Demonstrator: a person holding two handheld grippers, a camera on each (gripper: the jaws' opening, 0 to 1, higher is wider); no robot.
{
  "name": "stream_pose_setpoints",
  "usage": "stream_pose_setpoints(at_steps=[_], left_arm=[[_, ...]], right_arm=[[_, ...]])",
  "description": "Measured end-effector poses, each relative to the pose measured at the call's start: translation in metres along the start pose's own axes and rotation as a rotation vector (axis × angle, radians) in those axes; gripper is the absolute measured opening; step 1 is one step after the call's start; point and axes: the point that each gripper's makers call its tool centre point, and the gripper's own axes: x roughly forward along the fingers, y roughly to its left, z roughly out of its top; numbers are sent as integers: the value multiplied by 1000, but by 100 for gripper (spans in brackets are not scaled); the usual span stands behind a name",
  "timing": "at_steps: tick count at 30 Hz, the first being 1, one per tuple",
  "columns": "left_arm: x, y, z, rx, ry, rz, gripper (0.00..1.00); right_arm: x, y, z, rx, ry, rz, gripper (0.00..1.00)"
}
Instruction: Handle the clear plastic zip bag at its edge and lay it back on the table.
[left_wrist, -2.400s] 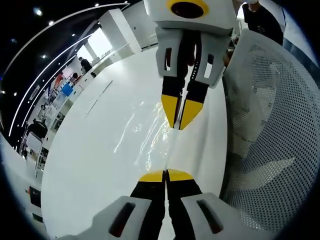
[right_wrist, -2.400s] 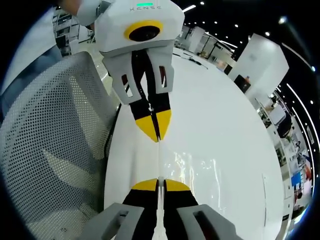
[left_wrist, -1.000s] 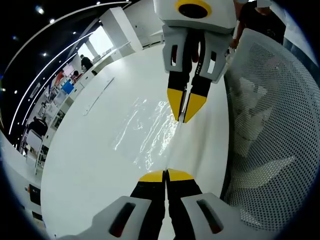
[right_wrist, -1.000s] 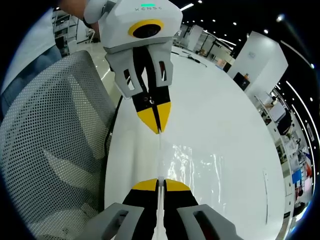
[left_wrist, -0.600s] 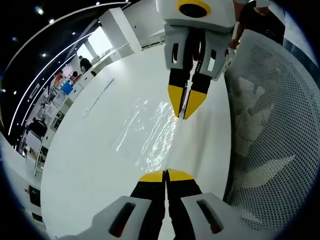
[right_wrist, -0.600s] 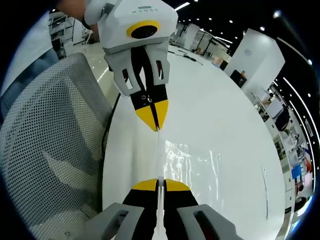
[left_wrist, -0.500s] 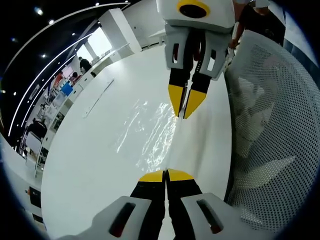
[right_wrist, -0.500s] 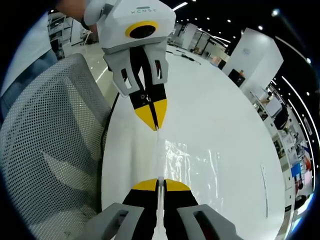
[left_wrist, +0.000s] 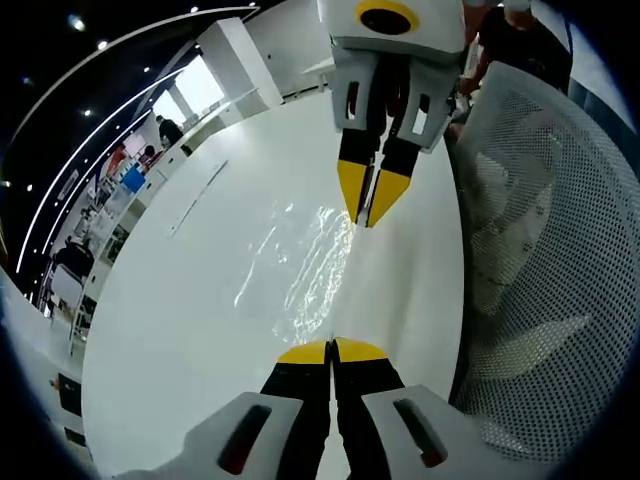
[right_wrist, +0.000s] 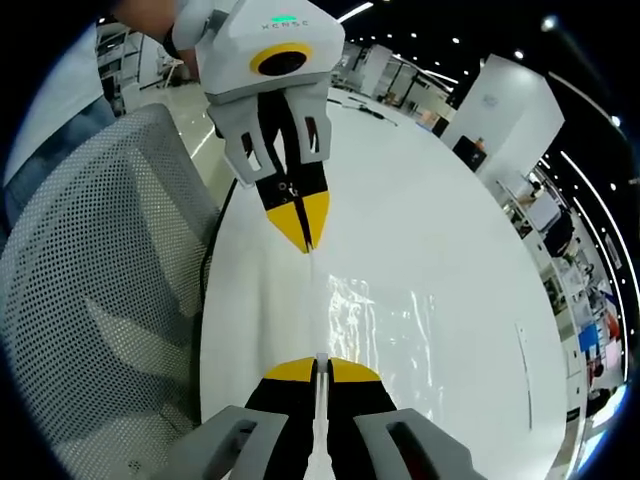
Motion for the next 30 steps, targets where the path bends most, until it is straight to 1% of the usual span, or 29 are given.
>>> stream_pose_setpoints(at_steps=[5, 16, 30], left_arm=[[1, 3, -2, -2, 2, 7, 0], [-2, 2, -6, -4, 15, 6, 0], [-1, 5, -11, -9, 23, 10, 0]], right_arm=[[-1, 0, -1, 5, 1, -5, 0], [-2, 1, -6, 15, 10, -8, 0], [-4, 1, -8, 19, 14, -13, 0]])
